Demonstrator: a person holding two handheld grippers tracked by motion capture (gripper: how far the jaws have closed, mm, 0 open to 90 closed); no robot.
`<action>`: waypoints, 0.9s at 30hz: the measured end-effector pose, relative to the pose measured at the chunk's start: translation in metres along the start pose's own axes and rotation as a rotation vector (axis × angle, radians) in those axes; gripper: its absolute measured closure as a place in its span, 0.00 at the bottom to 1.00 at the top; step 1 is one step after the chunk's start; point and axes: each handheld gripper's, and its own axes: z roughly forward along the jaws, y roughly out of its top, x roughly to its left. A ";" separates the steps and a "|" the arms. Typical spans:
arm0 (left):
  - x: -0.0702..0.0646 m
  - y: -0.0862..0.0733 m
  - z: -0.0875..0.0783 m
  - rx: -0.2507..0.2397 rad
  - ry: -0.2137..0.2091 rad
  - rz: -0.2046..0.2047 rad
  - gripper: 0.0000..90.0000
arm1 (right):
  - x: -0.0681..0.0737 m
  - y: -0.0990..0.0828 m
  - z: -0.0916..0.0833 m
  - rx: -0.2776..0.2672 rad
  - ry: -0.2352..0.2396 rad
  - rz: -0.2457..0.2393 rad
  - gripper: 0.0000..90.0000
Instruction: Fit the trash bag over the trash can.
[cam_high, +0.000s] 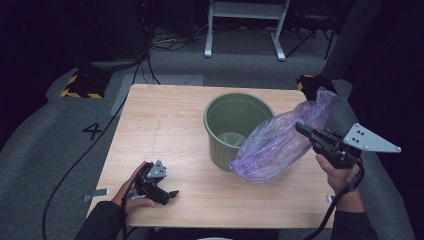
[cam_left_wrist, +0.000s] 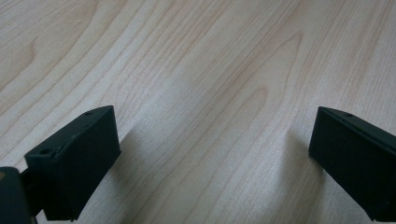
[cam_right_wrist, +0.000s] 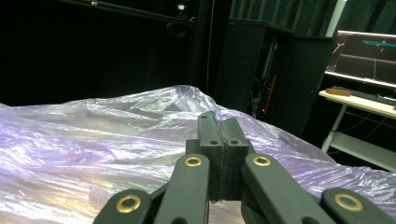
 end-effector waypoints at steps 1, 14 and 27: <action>0.000 0.001 -0.001 -0.004 -0.004 0.006 0.08 | -0.003 0.000 0.002 -0.011 0.010 0.020 1.00; -0.022 0.035 -0.042 -0.203 -0.001 0.082 0.18 | -0.023 0.006 0.038 0.076 -0.110 0.016 1.00; -0.049 0.109 -0.106 -0.516 0.041 0.220 0.21 | -0.018 0.009 0.072 0.173 -0.119 0.008 1.00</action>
